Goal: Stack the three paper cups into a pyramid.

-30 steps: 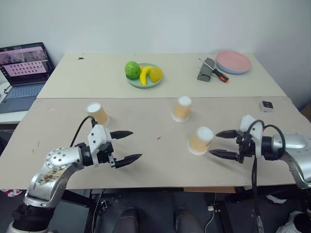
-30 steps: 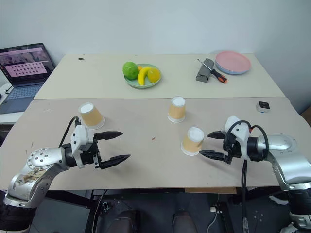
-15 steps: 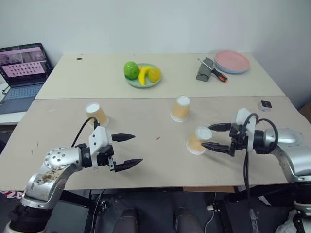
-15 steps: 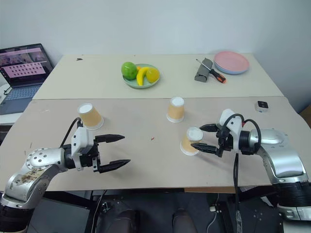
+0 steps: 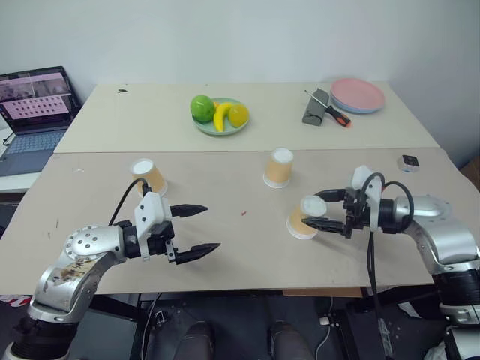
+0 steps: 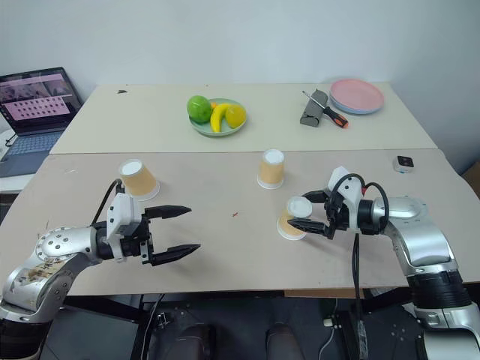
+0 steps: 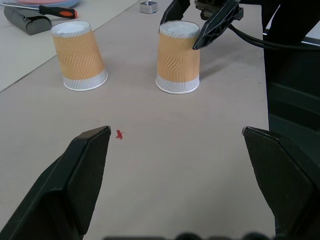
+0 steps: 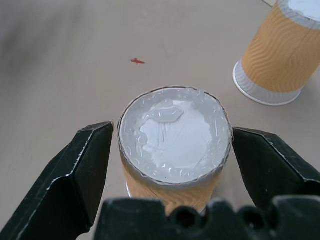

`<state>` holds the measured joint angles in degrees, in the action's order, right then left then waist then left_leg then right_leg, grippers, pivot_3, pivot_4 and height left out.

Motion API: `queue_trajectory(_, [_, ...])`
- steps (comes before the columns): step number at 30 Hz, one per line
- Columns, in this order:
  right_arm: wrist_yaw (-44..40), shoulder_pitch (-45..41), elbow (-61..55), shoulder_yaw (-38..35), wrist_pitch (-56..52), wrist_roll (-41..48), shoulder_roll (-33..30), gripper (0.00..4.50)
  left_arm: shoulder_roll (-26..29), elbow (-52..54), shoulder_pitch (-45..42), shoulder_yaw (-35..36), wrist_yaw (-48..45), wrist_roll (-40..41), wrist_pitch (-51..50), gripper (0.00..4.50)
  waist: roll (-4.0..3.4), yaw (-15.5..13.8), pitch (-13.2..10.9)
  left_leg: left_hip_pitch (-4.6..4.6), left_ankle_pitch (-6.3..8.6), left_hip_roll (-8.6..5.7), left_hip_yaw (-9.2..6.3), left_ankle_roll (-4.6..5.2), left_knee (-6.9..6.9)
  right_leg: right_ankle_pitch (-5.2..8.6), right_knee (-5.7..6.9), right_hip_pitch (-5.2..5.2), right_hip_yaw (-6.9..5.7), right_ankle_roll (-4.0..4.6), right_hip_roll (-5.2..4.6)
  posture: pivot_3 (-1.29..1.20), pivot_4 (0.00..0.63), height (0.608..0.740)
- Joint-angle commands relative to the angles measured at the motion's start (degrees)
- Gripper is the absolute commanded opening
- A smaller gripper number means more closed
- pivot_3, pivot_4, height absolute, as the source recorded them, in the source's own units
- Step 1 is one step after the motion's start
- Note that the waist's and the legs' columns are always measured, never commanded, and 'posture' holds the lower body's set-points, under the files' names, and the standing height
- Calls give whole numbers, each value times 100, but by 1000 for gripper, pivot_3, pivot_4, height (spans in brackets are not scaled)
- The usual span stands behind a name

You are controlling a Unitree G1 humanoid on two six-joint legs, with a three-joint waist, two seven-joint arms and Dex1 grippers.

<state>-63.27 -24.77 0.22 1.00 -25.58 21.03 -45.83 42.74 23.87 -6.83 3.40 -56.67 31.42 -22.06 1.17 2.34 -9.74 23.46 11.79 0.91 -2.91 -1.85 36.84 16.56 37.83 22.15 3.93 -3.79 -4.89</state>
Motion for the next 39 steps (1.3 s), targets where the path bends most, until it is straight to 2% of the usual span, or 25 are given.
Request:
queue_trajectory(1, [-20, -159, 56, -43, 176, -76, 3, 4315, 29, 207, -64, 155, 61, 72, -6, 4500, 0, 0, 0, 0, 0, 0, 0, 0, 0, 0, 0, 0, 0, 0, 0, 0, 150, 740])
queue_trajectory(11, [-8, -327, -93, -4, 36, -38, 103, 4315, 50, 236, -21, 150, 95, 77, -14, 4500, 0, 2, 0, 1, 0, 0, -1, 0, 0, 0, 1, 0, 0, 0, 0, 0, 150, 740])
queue_trajectory(12, [-7, -335, -132, 6, 12, -27, 111, 3817, 54, 242, -12, 151, 97, 75, -16, 4500, 0, 3, 0, 0, 0, 0, -1, 0, 0, 0, 1, 0, 0, 0, 0, 0, 150, 740])
queue_trajectory(16, [-36, -367, -211, 62, -20, -20, 131, 2751, 68, 243, 0, 162, 102, 67, -20, 4500, 0, 7, 0, 0, 0, 0, -1, 0, 0, 0, 2, 1, 0, 0, 0, 0, 150, 740])
queue_trajectory(23, [27, -808, -507, 89, -179, 133, 328, 2751, 107, 293, 88, 230, 125, 94, -58, 4500, 0, 17, 0, 0, 0, 0, -1, 0, 0, 0, 3, 2, 0, 0, 0, 0, 150, 740])
queue_trajectory(28, [-223, -2013, -494, 856, -471, 222, 1220, 2751, 127, 252, 74, 249, 98, 98, -74, 4500, -2, 83, -1, -8, 0, 5, -3, 0, -1, 0, 16, 6, 3, 0, 7, 0, 150, 740])
queue_trajectory(34, [-520, -2879, 811, 1837, 43, -411, 2236, 2751, 127, 276, 97, 280, 105, 90, -81, 4500, 0, 23, -2, -4, 0, 5, -7, 0, 0, -1, 13, 7, 0, 1, 8, 0, 150, 740])
queue_trajectory(39, [-753, -3318, 2010, 2059, 591, -761, 2792, 2751, 187, 388, 272, 465, 137, 90, -74, 4500, 0, 14, -2, 0, 0, 3, -8, -1, 1, -1, 16, 14, -1, 2, 4, 0, 150, 740])
